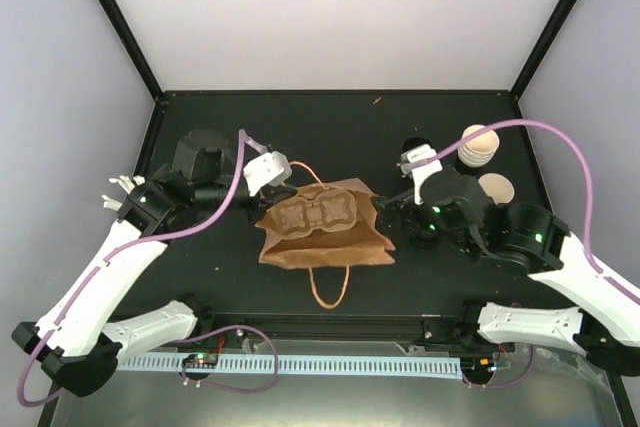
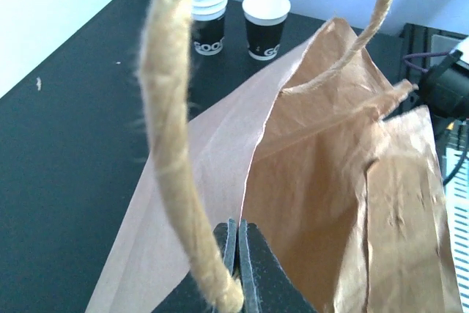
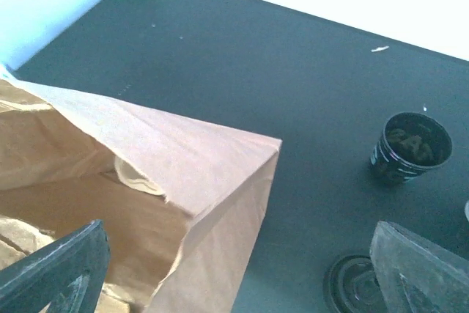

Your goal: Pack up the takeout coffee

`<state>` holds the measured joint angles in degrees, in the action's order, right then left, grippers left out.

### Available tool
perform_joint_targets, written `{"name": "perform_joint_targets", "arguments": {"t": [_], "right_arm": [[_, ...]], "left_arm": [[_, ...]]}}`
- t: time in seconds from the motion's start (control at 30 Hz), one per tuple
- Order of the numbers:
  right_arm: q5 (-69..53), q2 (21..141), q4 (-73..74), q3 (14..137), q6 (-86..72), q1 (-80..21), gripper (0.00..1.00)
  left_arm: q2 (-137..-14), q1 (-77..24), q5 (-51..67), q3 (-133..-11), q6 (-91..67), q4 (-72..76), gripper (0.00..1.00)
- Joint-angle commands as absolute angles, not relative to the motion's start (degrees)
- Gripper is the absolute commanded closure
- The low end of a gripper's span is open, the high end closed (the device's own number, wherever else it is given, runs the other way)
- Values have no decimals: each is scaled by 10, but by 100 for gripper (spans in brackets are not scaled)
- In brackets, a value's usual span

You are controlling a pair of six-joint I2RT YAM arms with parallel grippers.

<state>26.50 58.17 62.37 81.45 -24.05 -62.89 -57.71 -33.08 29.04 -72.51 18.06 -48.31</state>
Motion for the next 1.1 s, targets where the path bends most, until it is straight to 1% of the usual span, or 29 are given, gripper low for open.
{"name": "perform_joint_targets", "arguments": {"t": [0.0,0.27,0.6,0.77,0.93,1.07], "right_arm": [[221,535,572,785,-210,-627,0],[128,502,531,687,-193,-627,0],[85,407,464,603,-205,-627,0],[126,384,457,588,-227,-626,0],[208,414,496,589,-261,-627,0],[234,438,505,590,-283,-627,0]], "left_arm": [[-558,-342,339,-722,193,-476,98],[-531,-370,388,-692,200,-486,99],[-518,-420,410,-662,196,-520,99],[-506,-438,400,-659,182,-518,98],[-495,-453,432,-639,164,-520,98],[-494,-479,450,-612,150,-532,99]]}}
